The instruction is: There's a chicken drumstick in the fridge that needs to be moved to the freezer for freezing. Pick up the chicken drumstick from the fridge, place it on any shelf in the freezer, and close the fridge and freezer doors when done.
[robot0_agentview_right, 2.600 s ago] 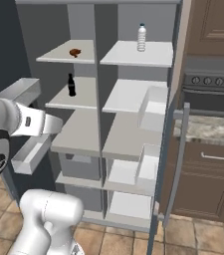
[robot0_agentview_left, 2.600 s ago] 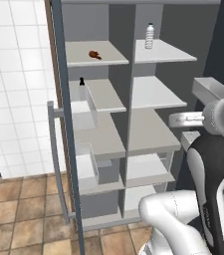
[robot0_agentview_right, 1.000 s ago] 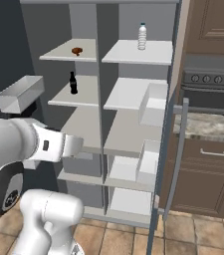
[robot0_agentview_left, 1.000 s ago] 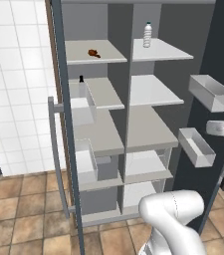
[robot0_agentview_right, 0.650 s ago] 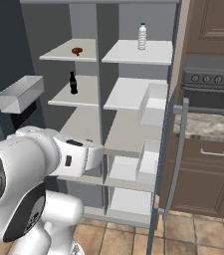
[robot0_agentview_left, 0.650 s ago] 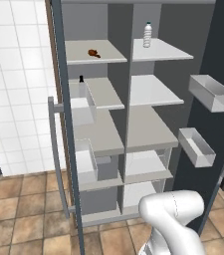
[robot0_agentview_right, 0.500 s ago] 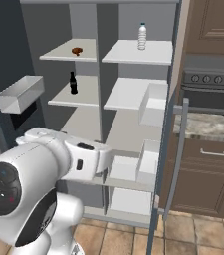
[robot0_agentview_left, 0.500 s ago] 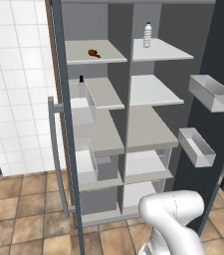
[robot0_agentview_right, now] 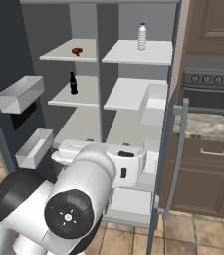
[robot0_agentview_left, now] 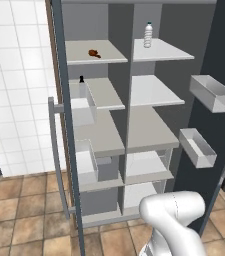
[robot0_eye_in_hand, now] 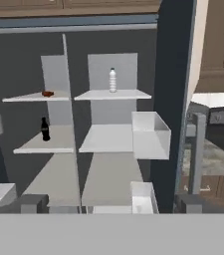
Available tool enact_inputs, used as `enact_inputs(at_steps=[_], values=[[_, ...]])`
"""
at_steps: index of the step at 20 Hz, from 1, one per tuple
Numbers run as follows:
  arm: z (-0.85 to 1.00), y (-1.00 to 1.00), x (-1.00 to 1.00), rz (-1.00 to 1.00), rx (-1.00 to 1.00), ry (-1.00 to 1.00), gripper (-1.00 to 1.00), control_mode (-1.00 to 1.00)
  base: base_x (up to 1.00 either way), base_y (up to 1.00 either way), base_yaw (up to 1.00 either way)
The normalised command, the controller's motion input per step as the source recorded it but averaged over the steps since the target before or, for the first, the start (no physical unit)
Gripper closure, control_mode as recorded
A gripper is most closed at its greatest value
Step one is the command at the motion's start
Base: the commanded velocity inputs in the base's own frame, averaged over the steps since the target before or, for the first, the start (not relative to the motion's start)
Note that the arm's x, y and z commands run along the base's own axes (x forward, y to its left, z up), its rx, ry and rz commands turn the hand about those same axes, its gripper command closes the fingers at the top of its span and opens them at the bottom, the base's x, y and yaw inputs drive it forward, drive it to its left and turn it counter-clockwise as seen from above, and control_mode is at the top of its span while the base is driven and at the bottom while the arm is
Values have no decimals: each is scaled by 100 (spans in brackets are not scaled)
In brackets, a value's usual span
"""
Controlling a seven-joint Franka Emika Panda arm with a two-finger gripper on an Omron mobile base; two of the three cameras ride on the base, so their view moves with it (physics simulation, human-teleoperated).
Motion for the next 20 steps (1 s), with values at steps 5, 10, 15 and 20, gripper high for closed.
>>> enact_inputs(at_steps=[5,10,15,20], values=[[-40,-62,43,23,-7,-3,-100,-100,0,0,0],[-49,-50,51,24,-3,-1,-100,-100,0,0,0],[-33,-43,44,23,0,-1,-100,-100,0,0,0],[-19,-36,35,20,0,0,-100,-100,0,0,0]])
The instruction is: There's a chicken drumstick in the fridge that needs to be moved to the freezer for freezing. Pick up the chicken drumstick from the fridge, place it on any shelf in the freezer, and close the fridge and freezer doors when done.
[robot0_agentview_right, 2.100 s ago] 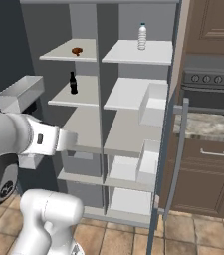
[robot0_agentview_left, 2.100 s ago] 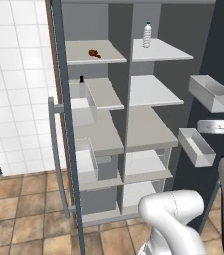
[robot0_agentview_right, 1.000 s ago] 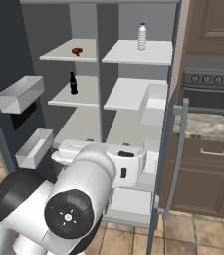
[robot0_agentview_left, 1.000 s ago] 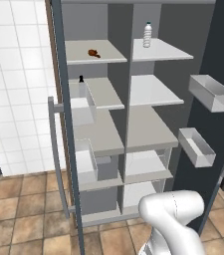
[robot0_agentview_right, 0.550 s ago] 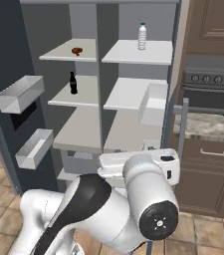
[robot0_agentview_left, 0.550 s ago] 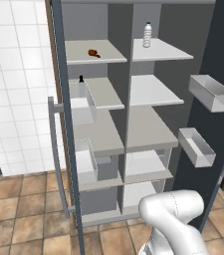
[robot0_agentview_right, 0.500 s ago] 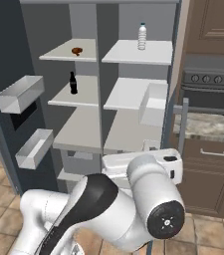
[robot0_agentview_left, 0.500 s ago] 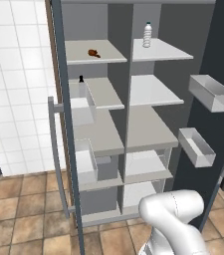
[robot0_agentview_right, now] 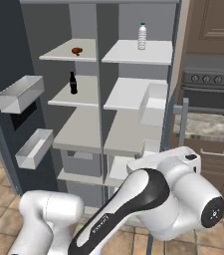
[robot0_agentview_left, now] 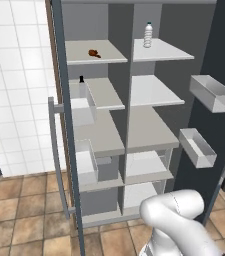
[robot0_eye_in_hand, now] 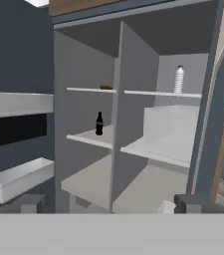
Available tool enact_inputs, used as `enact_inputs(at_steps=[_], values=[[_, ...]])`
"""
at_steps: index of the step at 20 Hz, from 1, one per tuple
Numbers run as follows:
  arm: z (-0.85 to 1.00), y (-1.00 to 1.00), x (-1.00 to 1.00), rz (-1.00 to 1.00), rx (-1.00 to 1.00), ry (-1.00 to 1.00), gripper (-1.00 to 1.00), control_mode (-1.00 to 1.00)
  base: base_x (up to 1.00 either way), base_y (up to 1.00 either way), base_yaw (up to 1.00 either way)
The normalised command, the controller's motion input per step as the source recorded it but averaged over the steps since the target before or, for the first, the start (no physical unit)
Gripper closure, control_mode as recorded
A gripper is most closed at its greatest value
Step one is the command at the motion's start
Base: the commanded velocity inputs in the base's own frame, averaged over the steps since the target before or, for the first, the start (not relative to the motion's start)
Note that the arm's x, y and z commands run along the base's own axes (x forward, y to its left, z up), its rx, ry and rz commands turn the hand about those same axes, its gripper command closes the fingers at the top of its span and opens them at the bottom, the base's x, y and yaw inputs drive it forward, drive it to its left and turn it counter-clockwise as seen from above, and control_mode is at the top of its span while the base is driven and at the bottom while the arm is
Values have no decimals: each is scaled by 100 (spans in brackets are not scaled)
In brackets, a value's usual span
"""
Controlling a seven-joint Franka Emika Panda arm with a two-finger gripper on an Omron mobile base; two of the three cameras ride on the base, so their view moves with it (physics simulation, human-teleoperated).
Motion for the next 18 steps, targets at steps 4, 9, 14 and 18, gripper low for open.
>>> enact_inputs(at_steps=[4,9,14,18], values=[[-26,-34,25,15,0,0,-100,-100,0,0,0],[-46,-42,22,13,0,0,-100,-100,0,0,0],[-65,-24,41,13,0,0,-100,-100,0,0,0],[-52,-30,59,13,0,-2,-100,-100,0,0,0]])
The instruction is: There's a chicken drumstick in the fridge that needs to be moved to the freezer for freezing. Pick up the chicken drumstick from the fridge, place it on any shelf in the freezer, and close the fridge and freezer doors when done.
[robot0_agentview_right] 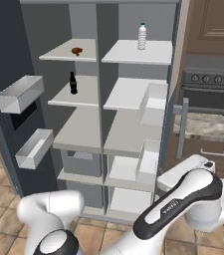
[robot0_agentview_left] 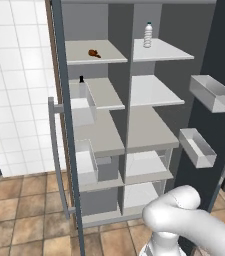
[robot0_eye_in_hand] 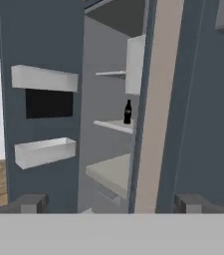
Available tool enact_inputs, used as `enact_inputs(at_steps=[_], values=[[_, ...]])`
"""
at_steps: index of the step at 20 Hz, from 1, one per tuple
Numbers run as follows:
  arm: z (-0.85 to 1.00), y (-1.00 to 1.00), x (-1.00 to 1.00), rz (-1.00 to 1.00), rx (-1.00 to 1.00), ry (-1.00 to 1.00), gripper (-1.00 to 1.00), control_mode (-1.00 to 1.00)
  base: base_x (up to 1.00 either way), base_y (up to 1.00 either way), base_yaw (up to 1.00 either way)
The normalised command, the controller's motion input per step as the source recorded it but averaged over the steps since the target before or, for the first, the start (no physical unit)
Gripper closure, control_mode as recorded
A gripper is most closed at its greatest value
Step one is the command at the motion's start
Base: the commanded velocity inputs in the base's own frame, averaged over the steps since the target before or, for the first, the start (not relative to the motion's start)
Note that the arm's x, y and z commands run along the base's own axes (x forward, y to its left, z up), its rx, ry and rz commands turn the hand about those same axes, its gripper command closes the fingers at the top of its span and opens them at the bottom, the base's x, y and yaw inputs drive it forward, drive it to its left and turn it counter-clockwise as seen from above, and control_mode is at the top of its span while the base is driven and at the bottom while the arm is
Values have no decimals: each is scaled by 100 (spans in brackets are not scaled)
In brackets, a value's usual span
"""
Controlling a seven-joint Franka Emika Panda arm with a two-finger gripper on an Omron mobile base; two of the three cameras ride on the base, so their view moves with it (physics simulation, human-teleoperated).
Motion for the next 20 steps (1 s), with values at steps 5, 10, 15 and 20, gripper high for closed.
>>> enact_inputs(at_steps=[5,10,15,20], values=[[-27,-56,61,15,0,0,-100,-100,0,0,0],[-29,-63,44,14,0,0,-100,-100,0,0,0],[-44,-33,27,16,2,0,-100,-100,0,0,0],[-48,16,2,13,1,0,-100,-100,0,0,0]])
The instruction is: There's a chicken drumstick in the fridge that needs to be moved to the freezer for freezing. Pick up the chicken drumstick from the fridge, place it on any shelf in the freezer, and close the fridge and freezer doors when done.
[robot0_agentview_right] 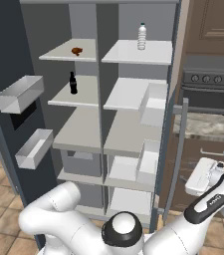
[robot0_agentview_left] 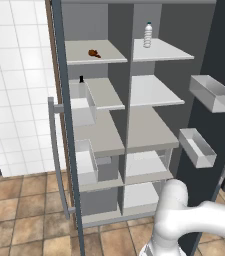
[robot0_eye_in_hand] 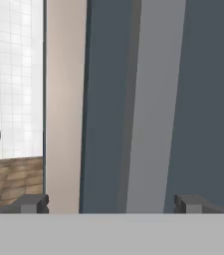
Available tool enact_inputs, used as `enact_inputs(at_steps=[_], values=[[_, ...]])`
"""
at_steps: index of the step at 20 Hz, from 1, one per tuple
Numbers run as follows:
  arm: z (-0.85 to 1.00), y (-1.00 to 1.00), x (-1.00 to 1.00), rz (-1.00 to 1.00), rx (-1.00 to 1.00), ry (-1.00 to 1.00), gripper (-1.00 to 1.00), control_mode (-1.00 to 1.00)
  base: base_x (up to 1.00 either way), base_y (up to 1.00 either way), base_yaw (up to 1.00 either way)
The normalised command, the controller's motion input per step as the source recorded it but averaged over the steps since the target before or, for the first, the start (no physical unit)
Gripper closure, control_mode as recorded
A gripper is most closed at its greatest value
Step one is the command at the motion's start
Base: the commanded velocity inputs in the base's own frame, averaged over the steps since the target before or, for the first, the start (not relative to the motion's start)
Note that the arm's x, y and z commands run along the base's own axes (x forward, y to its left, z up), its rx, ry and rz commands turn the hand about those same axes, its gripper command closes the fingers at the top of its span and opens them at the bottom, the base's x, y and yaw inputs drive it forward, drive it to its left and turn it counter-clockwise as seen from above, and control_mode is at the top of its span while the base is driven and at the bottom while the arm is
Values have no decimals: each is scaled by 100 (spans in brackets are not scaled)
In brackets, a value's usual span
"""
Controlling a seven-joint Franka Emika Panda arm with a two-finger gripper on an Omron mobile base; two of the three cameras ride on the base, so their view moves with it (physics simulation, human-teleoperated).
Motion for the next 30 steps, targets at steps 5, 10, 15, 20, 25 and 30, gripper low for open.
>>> enact_inputs(at_steps=[5,10,15,20,25,30], values=[[-45,40,70,8,3,0,-100,-100,0,0,0],[-41,51,78,1,3,0,-100,-100,0,0,0],[-36,47,28,0,4,0,-100,-100,0,0,0],[-29,88,-22,-10,11,-11,-100,-100,0,0,0],[-19,100,-14,-32,14,-18,-100,-100,0,0,0],[-1,95,-3,-39,13,-16,-100,-100,0,0,0]])
